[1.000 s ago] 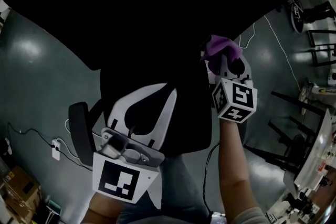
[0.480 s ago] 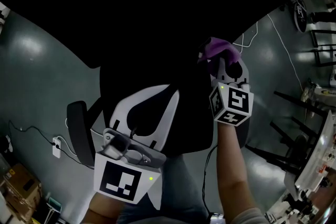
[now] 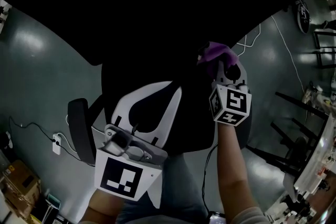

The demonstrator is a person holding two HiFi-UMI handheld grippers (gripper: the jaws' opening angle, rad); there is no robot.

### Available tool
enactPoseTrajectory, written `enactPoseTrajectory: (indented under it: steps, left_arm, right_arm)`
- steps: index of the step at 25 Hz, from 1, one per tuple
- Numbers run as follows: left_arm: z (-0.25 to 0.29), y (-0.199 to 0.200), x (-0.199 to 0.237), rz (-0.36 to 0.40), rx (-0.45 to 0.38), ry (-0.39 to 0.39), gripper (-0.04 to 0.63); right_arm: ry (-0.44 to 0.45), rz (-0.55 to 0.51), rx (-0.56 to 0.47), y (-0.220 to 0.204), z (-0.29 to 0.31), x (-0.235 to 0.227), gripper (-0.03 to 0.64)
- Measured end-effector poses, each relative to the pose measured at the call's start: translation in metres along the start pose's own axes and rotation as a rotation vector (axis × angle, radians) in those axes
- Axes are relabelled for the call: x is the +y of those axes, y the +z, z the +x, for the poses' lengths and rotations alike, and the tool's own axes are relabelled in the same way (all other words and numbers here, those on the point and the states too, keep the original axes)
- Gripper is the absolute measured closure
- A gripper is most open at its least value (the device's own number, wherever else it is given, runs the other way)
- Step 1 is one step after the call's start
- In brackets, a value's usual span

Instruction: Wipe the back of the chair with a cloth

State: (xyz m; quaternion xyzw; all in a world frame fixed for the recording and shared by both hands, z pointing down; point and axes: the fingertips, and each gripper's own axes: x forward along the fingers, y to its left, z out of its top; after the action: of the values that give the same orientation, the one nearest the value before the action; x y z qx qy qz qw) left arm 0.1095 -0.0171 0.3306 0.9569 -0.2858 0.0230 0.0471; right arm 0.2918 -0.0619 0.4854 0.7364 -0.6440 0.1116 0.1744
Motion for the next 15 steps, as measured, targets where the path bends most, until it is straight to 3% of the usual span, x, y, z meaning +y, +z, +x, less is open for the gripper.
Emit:
enactPoseTrajectory:
  steps: [15]
  left_arm:
    - [-0.013, 0.001, 0.029, 0.020, -0.011, -0.036, 0.583]
  right_arm:
    - [0.020, 0.035, -0.014, 0.006, 0.009, 0.033, 0.567]
